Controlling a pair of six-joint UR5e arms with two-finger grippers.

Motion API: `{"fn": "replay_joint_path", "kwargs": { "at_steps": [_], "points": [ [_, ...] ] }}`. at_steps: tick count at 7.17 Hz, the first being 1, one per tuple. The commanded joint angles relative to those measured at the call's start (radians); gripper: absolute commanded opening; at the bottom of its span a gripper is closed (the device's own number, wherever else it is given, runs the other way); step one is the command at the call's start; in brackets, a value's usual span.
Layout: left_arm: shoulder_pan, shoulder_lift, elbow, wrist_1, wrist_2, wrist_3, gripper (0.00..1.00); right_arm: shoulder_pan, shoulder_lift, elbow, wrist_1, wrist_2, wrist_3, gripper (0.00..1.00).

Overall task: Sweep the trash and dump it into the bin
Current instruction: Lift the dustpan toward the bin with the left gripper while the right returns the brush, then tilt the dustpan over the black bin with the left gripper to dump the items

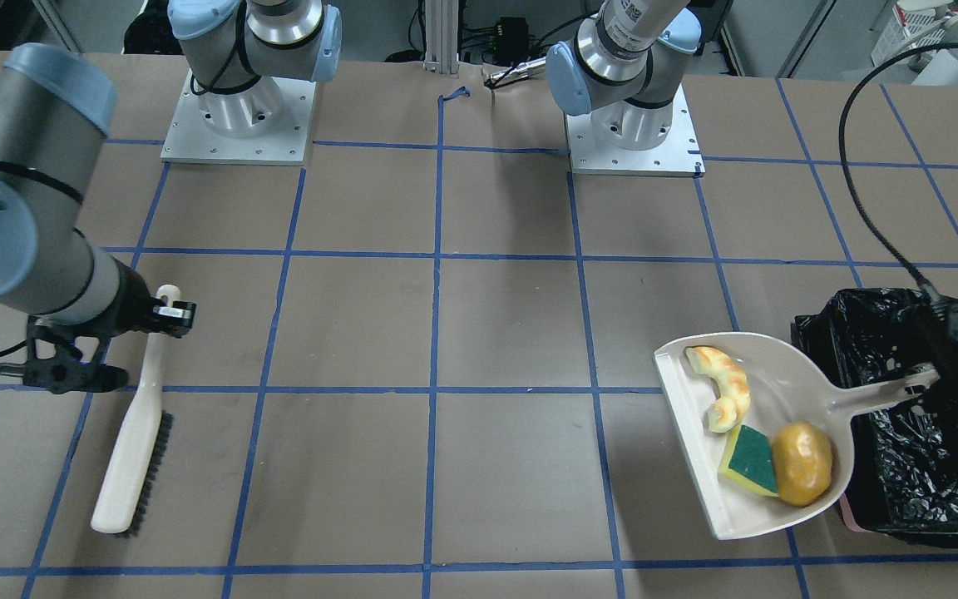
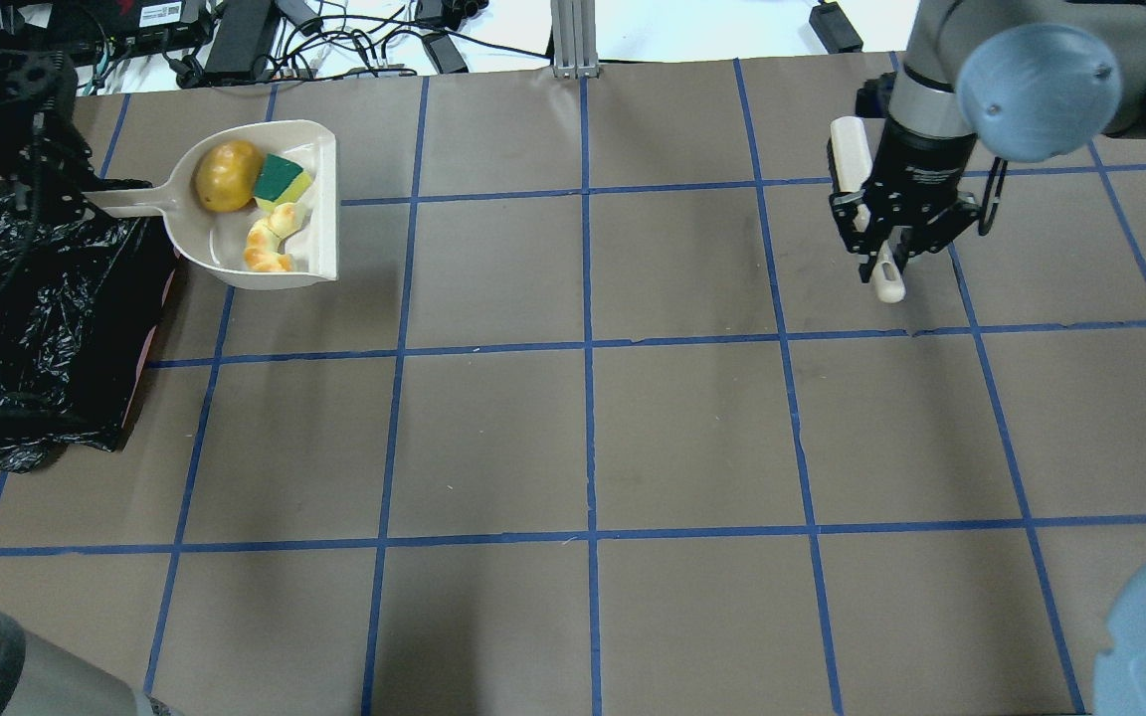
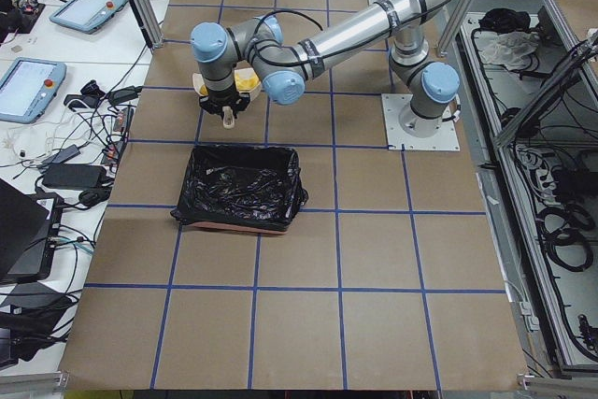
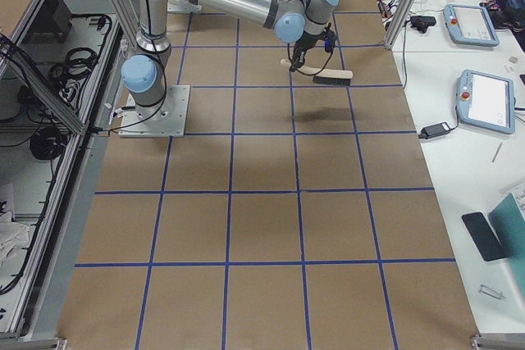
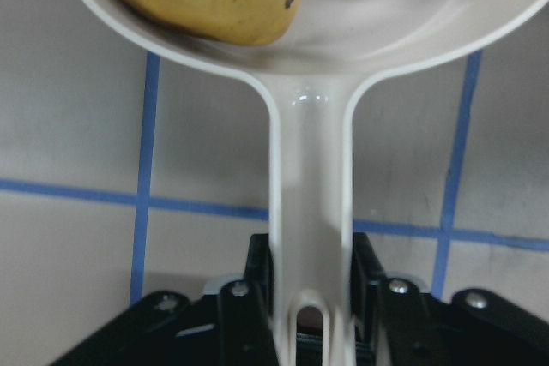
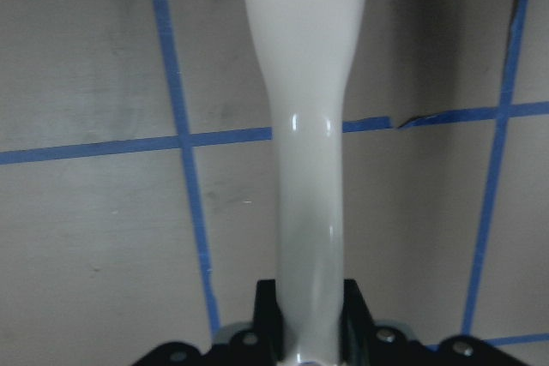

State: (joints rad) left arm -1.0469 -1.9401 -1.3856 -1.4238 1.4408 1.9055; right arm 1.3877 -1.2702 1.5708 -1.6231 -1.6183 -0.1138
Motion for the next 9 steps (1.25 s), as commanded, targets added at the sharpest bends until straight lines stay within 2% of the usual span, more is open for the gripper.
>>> {"fn": "replay_joint_path", "kwargs": {
  "at_steps": [1, 3, 5, 6, 7, 9],
  "points": [
    [0.146, 0.045, 0.026, -0.061, 0.003, 0.099, 0.24, -0.133, 0.014, 0.023, -0.026, -0.005, -0.127, 0.0],
    [0.314, 0.05, 0.031, -0.061, 0.009, 0.249, 0.23, -0.139, 0.02, 0.113, -0.16, -0.011, -0.151, 0.0],
    [0.421, 0.011, 0.094, -0.055, 0.045, 0.396, 0.23, -0.171, 0.018, 0.182, -0.24, -0.012, -0.2, 0.0],
    [0.43, 0.001, 0.111, -0.049, 0.064, 0.443, 0.22, -0.171, 0.023, 0.184, -0.259, -0.028, -0.223, 0.0],
    [0.432, -0.005, 0.125, -0.023, 0.126, 0.481, 0.22, -0.171, 0.032, 0.184, -0.262, -0.035, -0.225, 0.0],
    [0.427, -0.028, 0.128, 0.069, 0.2, 0.517, 0.22, -0.171, 0.04, 0.184, -0.288, -0.054, -0.224, 0.0]
  ]
}}
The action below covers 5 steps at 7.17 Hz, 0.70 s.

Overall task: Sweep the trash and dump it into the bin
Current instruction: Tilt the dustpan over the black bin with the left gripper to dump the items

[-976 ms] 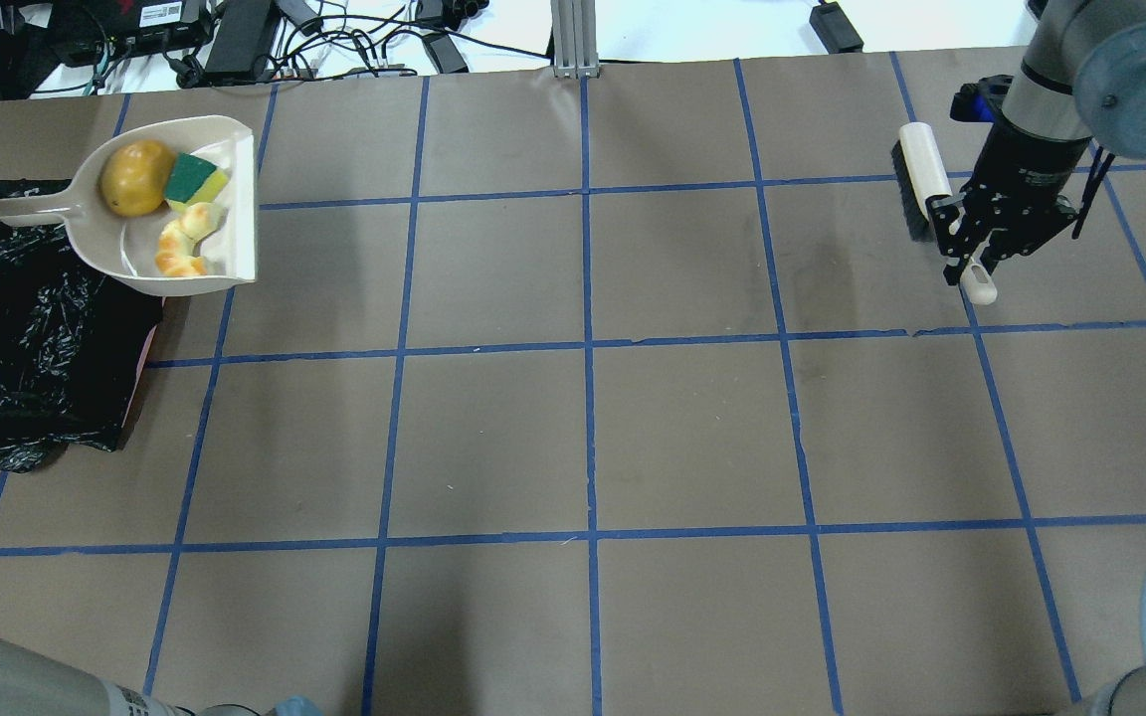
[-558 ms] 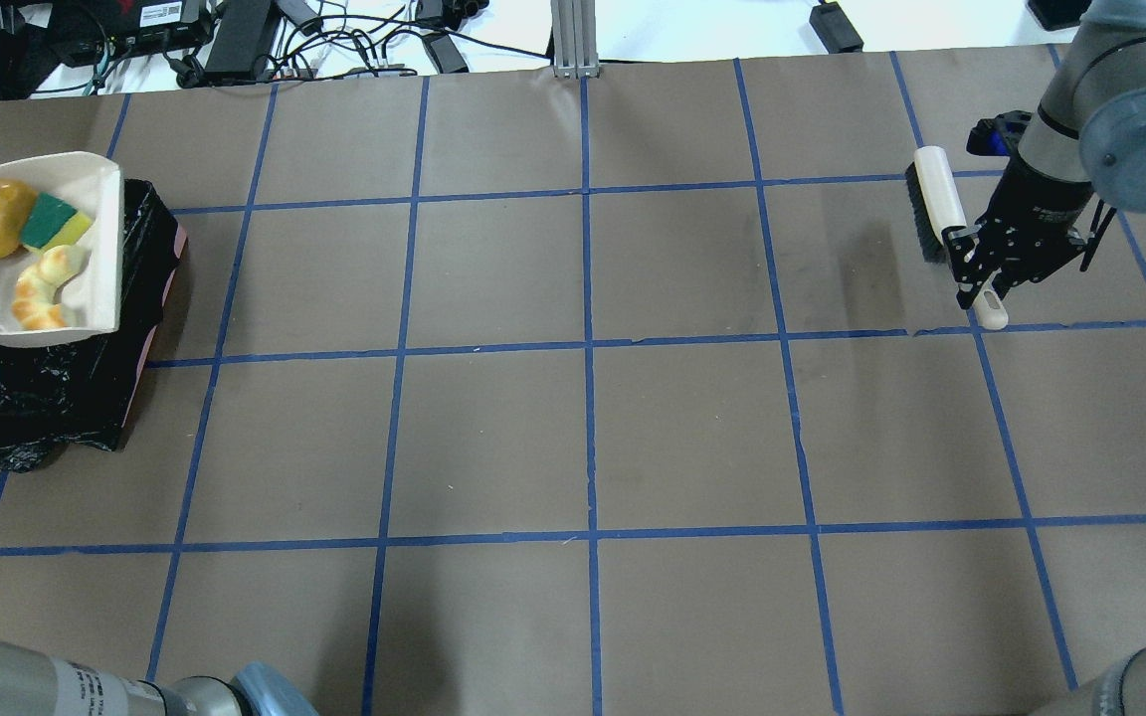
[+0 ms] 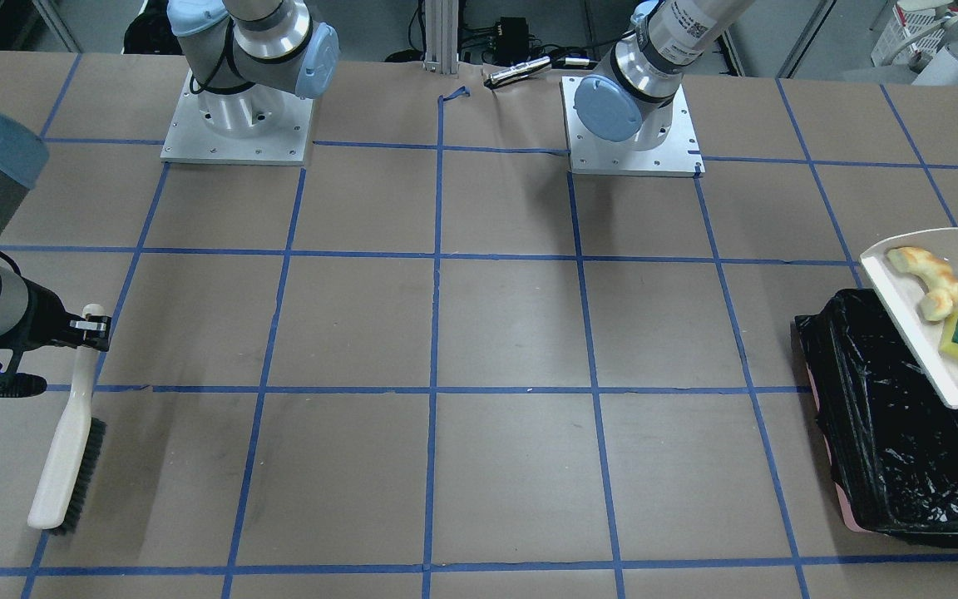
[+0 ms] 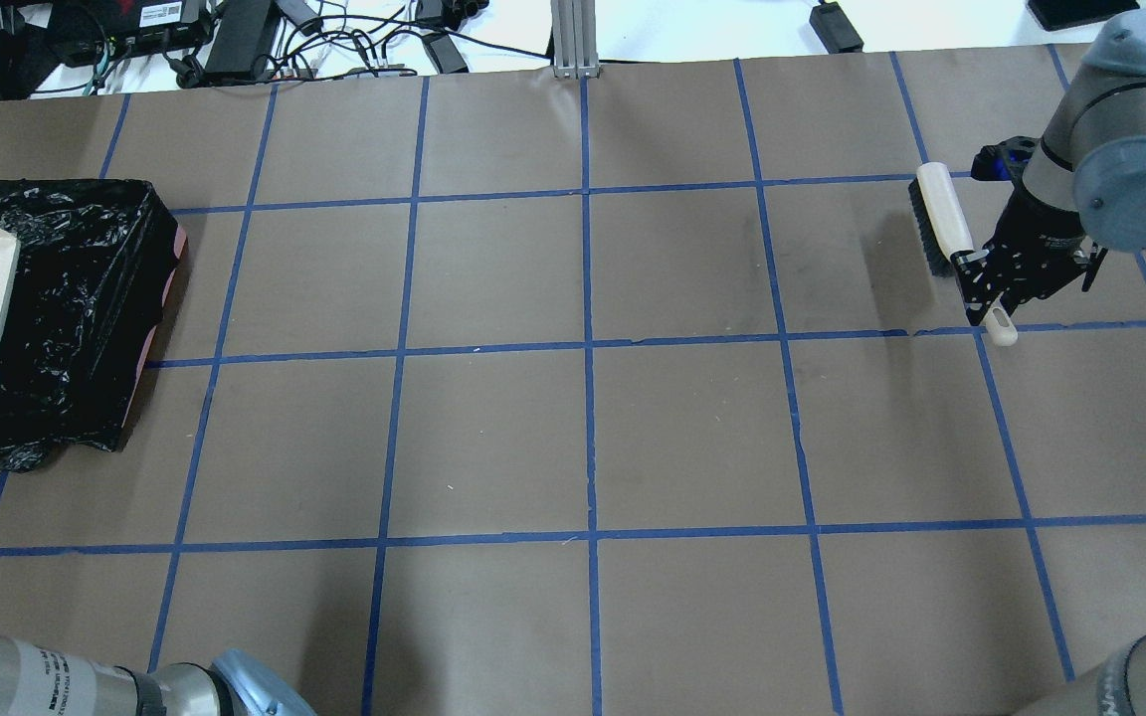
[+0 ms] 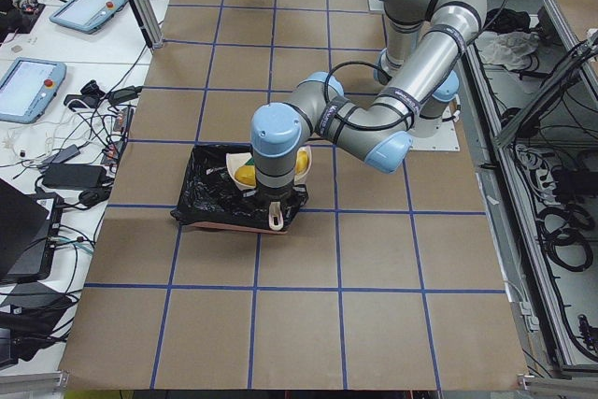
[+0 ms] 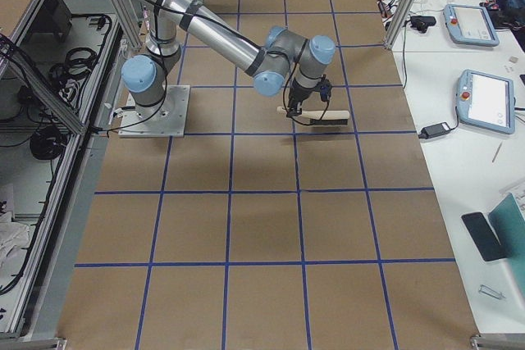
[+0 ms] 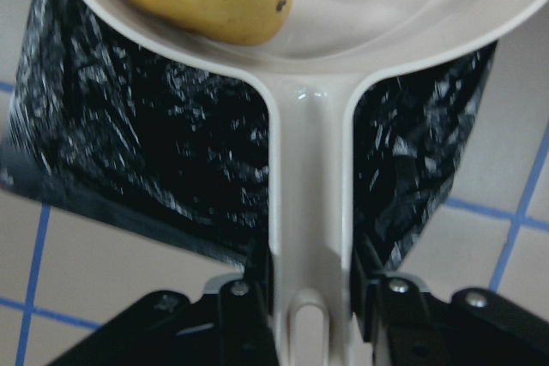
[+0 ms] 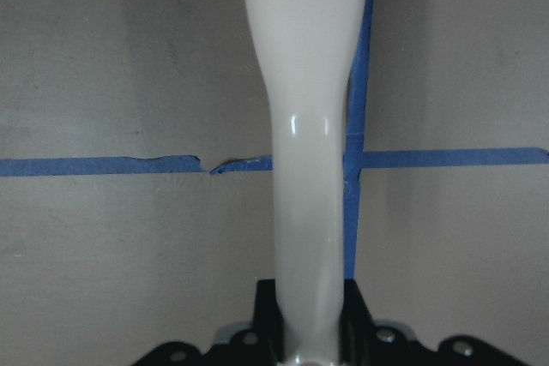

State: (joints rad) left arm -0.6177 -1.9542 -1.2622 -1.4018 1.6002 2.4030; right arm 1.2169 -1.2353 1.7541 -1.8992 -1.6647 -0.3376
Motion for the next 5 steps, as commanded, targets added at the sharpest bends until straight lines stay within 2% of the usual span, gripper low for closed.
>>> {"fn": "replay_joint_path", "kwargs": {
  "at_steps": [1, 5],
  "points": [
    [-0.014, -0.022, 0.015, 0.069, 0.084, 0.021, 0.22, 0.0, 0.013, 0.001, -0.015, -0.006, 0.0, 0.0],
    [-0.097, -0.032, 0.049, 0.104, 0.165, 0.034, 0.22, 0.0, 0.028, 0.001, -0.041, -0.001, 0.003, 0.0]
  ]
}}
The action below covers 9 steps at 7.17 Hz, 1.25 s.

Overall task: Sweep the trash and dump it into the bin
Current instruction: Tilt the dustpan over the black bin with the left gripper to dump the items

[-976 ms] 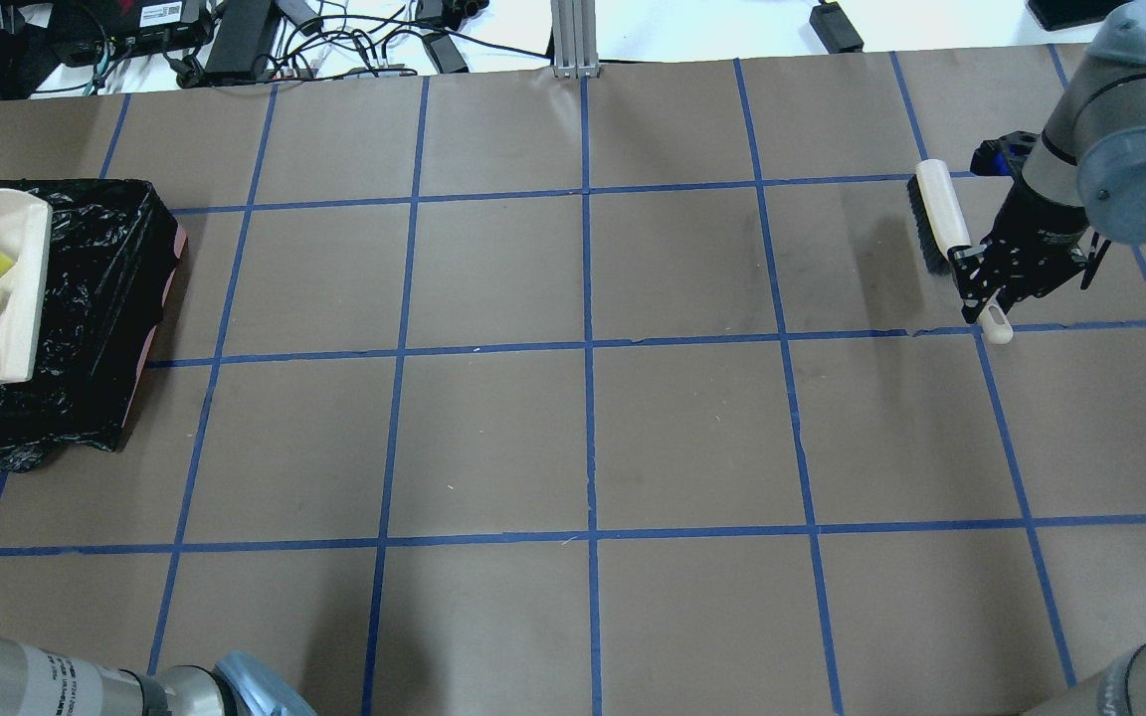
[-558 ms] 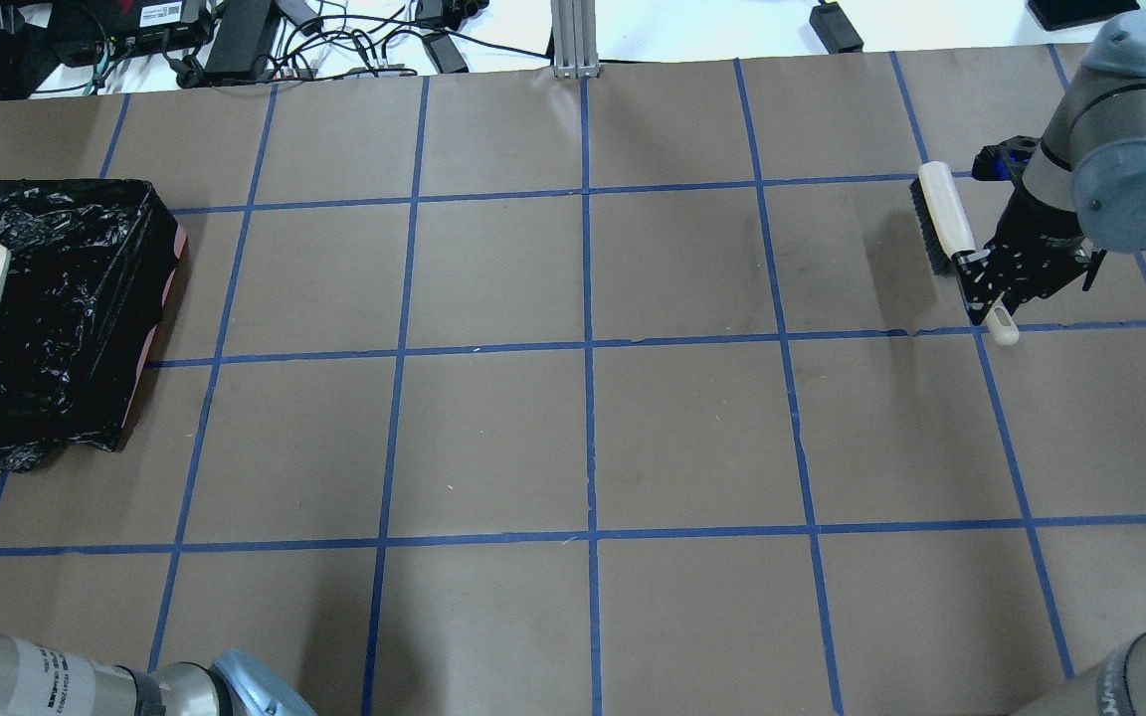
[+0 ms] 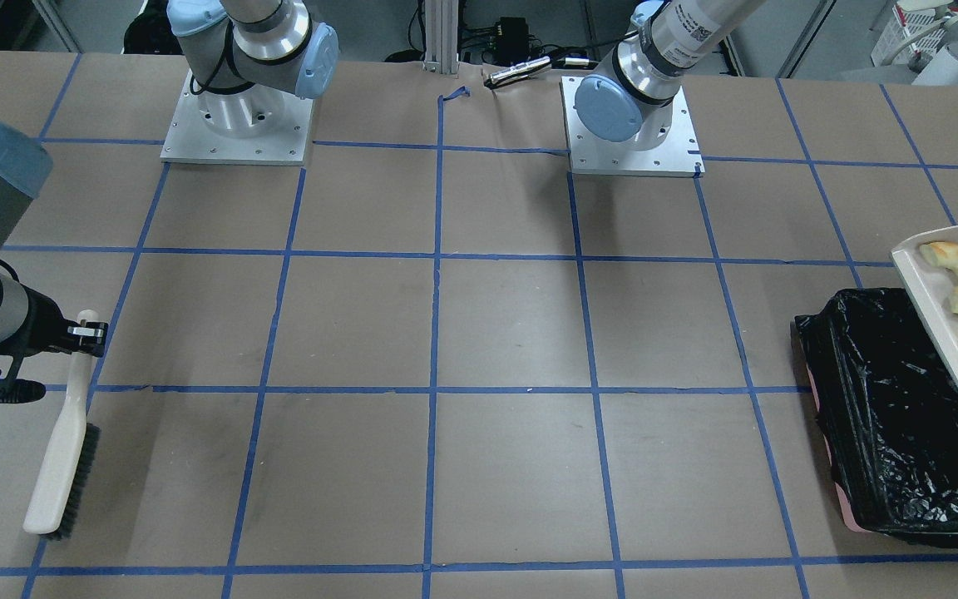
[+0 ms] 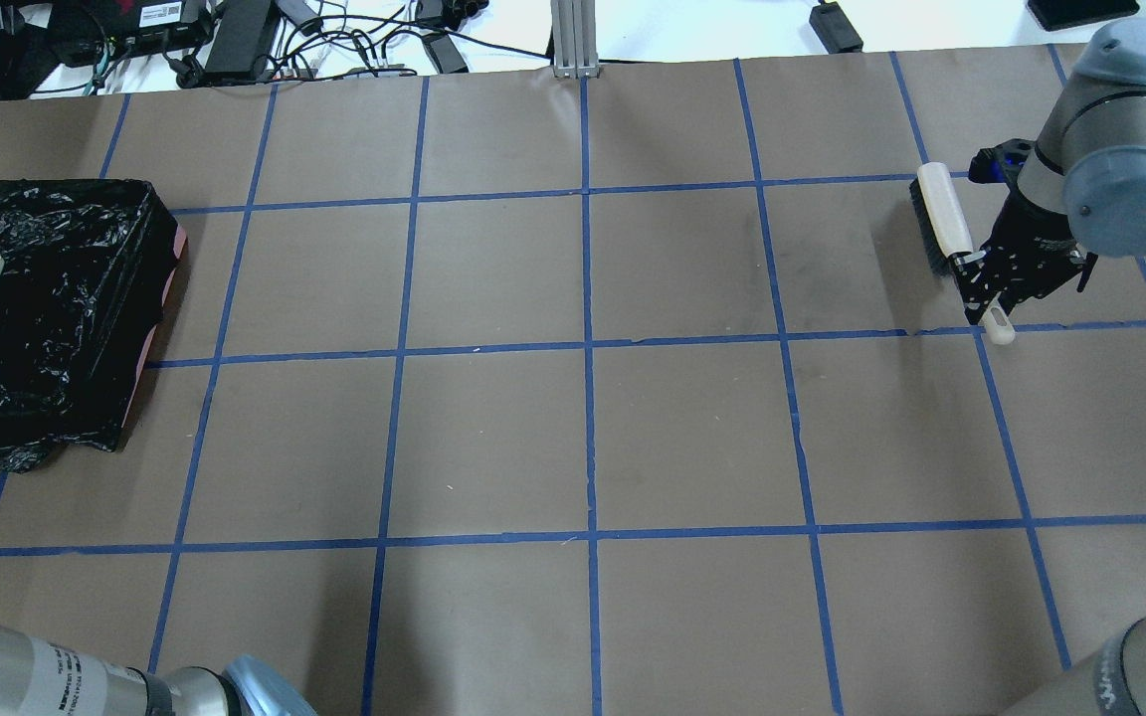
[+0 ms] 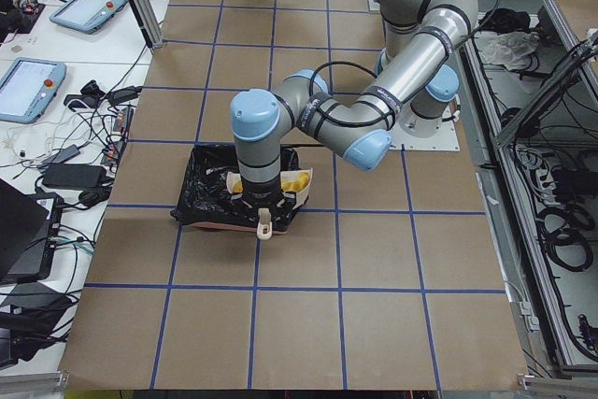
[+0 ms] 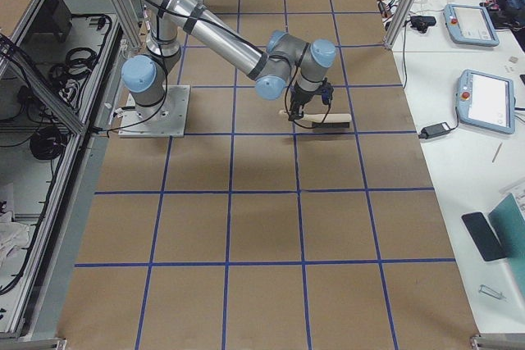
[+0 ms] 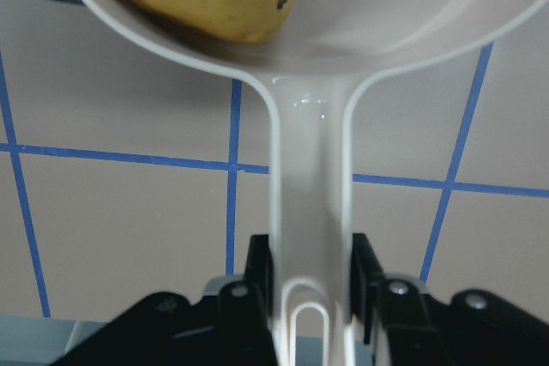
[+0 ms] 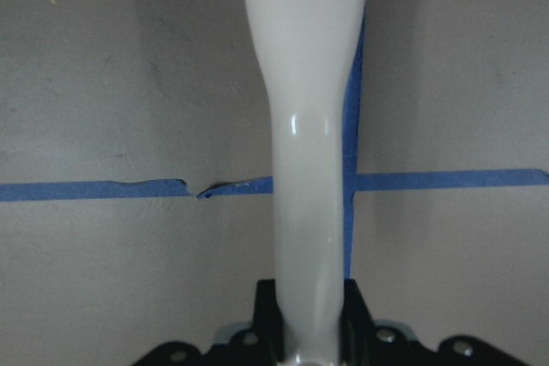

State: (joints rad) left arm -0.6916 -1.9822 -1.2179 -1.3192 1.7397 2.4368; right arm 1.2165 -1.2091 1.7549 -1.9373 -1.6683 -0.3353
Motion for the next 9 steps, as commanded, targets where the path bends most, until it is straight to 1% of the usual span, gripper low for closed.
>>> {"fn": "replay_joint_path", "kwargs": {
  "at_steps": [1, 2, 4, 5, 6, 7, 8, 9],
  "points": [
    [-0.052, -0.013, 0.005, 0.038, 0.058, -0.002, 0.22, 0.0, 0.003, 0.0, -0.002, 0.008, 0.002, 0.0],
    [-0.075, -0.017, -0.003, 0.044, 0.09, -0.004, 0.22, 0.0, 0.003, 0.0, -0.002, 0.01, 0.002, 0.0],
    [-0.126, -0.018, -0.026, 0.112, 0.157, 0.001, 0.22, 0.0, 0.017, 0.0, -0.002, 0.013, -0.002, 0.0],
    [-0.14, -0.018, -0.026, 0.113, 0.176, 0.002, 0.22, 0.0, 0.019, 0.0, -0.003, 0.013, -0.002, 0.04],
    [-0.15, -0.02, -0.031, 0.12, 0.191, 0.002, 0.23, 0.0, 0.019, 0.0, -0.003, 0.013, -0.004, 0.13],
    [-0.173, -0.02, -0.031, 0.136, 0.222, 0.01, 0.24, 0.0, 0.02, -0.002, -0.011, 0.012, -0.004, 0.6],
    [-0.199, -0.02, -0.032, 0.161, 0.254, 0.019, 0.24, 0.0, 0.02, -0.003, -0.018, 0.007, -0.005, 0.98],
    [-0.206, -0.018, -0.041, 0.163, 0.259, 0.019, 0.24, 0.0, 0.017, -0.008, -0.019, 0.002, -0.007, 0.99]
  ]
}}
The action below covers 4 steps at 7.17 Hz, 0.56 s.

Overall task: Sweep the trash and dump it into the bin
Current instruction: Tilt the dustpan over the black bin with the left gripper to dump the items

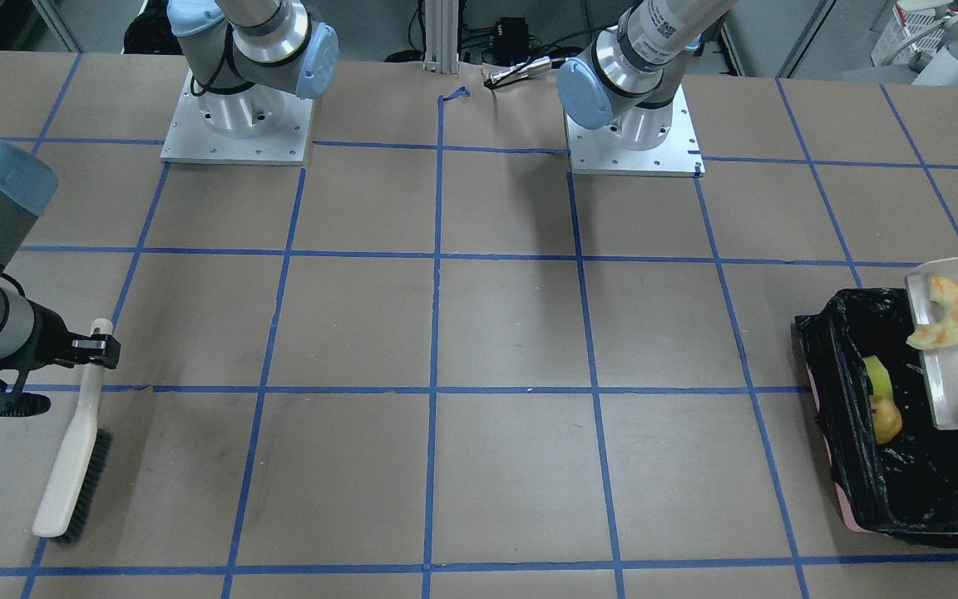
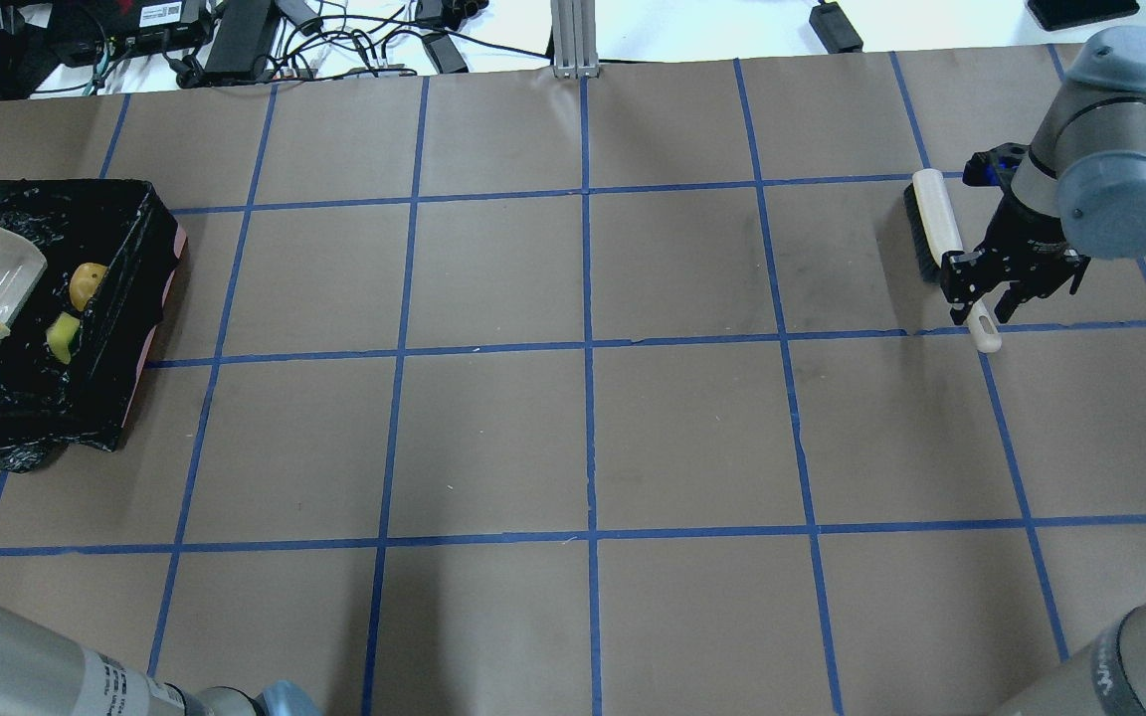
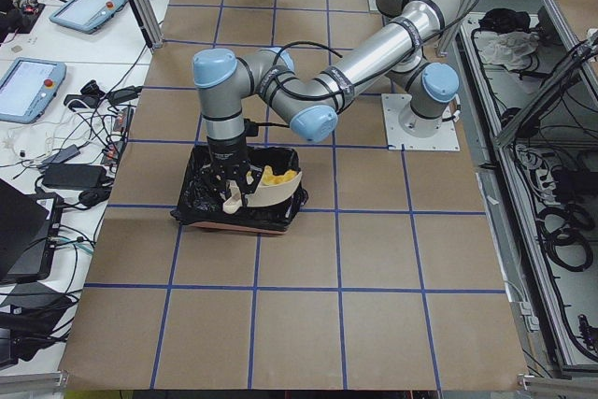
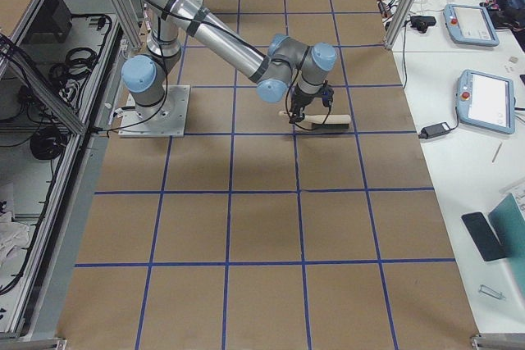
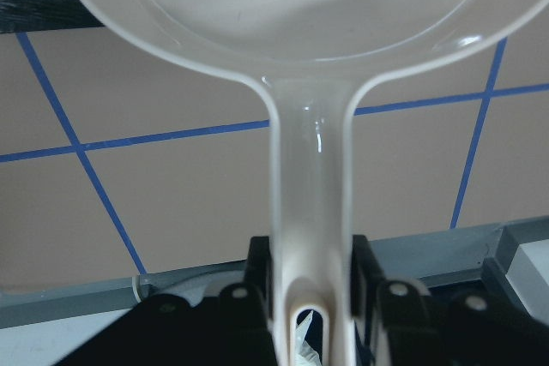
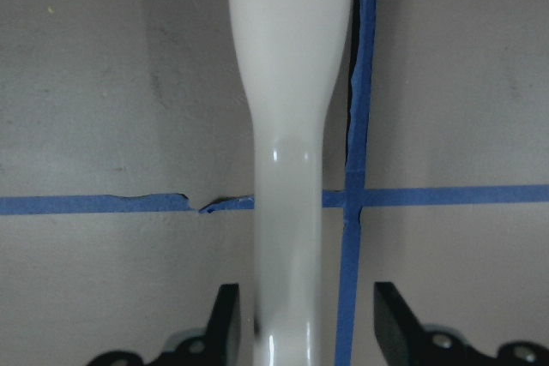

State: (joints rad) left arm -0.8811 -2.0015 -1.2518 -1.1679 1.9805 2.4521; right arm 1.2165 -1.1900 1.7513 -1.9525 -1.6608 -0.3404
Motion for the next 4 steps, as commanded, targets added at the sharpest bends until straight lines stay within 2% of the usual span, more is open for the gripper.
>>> {"fn": "replay_joint_path", "kwargs": {
  "at_steps": [1, 2, 4],
  "points": [
    [-0.016, 0.01, -0.035, 0.029, 0.023, 0.004, 0.25, 0.0, -0.005, -0.007, -0.005, -0.011, -0.002, 0.99],
    [-0.018, 0.018, -0.058, 0.069, 0.033, 0.013, 0.25, -0.002, -0.022, -0.01, -0.002, -0.014, 0.009, 0.99],
    [-0.041, 0.026, -0.058, 0.088, 0.059, 0.036, 0.25, 0.0, -0.127, -0.035, 0.012, -0.01, 0.014, 1.0]
  ]
}}
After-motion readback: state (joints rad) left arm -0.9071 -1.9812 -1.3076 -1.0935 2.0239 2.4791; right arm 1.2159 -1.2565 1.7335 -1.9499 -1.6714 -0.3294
